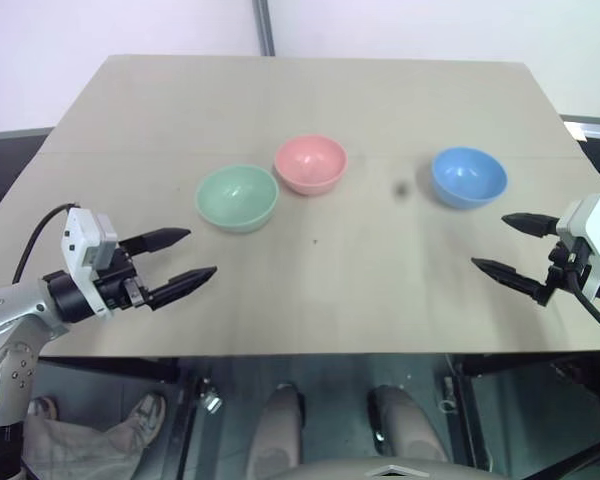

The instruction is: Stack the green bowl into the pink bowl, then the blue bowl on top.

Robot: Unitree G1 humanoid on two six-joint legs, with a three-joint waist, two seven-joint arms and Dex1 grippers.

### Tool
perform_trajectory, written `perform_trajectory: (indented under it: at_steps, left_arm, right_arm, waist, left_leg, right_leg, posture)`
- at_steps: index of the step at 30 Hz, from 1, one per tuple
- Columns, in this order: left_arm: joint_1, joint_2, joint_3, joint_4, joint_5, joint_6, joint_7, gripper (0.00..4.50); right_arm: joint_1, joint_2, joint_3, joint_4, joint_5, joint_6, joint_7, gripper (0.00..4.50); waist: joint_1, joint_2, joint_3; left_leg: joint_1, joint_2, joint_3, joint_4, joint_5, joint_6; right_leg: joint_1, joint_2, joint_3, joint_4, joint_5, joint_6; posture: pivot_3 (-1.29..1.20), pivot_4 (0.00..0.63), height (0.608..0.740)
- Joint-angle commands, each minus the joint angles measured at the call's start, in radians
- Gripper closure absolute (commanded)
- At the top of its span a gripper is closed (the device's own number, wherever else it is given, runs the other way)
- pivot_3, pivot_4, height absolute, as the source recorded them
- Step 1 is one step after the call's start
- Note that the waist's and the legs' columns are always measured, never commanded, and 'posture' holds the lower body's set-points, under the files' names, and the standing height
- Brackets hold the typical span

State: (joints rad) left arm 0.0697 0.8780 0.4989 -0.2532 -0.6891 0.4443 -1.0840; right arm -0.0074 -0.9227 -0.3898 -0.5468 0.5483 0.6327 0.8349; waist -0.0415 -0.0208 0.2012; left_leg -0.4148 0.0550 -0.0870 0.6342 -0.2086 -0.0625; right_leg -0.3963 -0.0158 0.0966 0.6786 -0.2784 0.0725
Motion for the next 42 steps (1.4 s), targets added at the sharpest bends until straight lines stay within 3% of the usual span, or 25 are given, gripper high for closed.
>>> perform_trajectory:
  at_steps: [1,12,19,25,34,39,42]
  left_arm:
    - [-0.017,0.001,0.010,-0.036,-0.010,-0.002,0.017,0.00]
    - [-0.114,-0.043,-0.064,-0.076,-0.033,0.086,0.146,0.00]
    - [-0.140,-0.048,-0.064,-0.124,-0.100,0.154,0.173,0.00]
    - [-0.091,-0.047,-0.024,-0.177,-0.143,0.197,0.197,0.00]
    - [-0.016,-0.051,0.022,-0.247,-0.137,0.181,0.227,0.00]
    - [0.002,-0.060,0.031,-0.274,-0.144,0.177,0.253,0.00]
    - [-0.021,-0.071,0.038,-0.289,-0.133,0.168,0.305,0.00]
  right_arm:
    - [-0.031,-0.006,0.008,-0.003,-0.009,-0.014,-0.012,0.03]
    - [-0.336,0.107,0.349,0.139,-0.188,-0.172,-0.033,0.03]
    - [-0.717,0.332,0.685,0.583,-0.472,-0.510,0.045,0.03]
    - [-0.988,0.506,0.818,1.096,-0.669,-0.857,0.029,0.03]
    - [-1.210,0.674,0.853,1.538,-0.823,-1.118,-0.077,0.03]
    - [-1.279,0.728,0.850,1.669,-0.892,-1.156,-0.171,0.03]
    - [-1.282,0.731,0.807,1.674,-0.860,-1.169,-0.156,0.03]
  waist:
    - [0.000,0.000,0.000]
    - [-0.002,0.001,0.000]
    - [-0.021,0.000,0.000]
    - [-0.025,0.001,0.001]
    - [-0.030,0.001,0.001]
    - [-0.030,0.001,0.001]
    - [-0.027,0.001,0.001]
  left_leg:
    - [0.000,0.000,0.000,0.000,0.000,0.000]
    - [0.000,0.000,0.000,0.000,0.000,0.000]
    - [0.000,0.001,0.000,0.000,0.000,0.000]
    - [-0.001,0.000,-0.001,-0.001,0.000,0.000]
    - [-0.002,0.000,0.000,-0.004,0.000,-0.001]
    - [-0.001,0.000,-0.001,-0.004,0.000,-0.001]
    - [-0.001,0.000,-0.001,-0.004,0.000,-0.001]
  right_leg:
    - [0.000,0.000,0.000,0.000,0.000,0.000]
    - [0.000,0.000,0.000,0.000,0.000,0.000]
    - [-0.001,0.001,0.000,0.001,0.001,0.000]
    - [-0.002,0.000,-0.001,0.001,0.001,-0.001]
    - [-0.004,0.000,0.000,0.001,0.001,-0.001]
    - [-0.005,0.000,0.000,0.004,0.001,-0.002]
    - [-0.005,0.000,0.000,0.005,0.001,-0.002]
  posture:
    - [0.00,0.150,0.740]
    - [0.00,0.150,0.740]
    - [0.00,0.150,0.740]
    - [0.00,0.150,0.740]
    - [0.00,0.150,0.740]
    - [0.00,0.150,0.740]
    - [0.00,0.150,0.740]
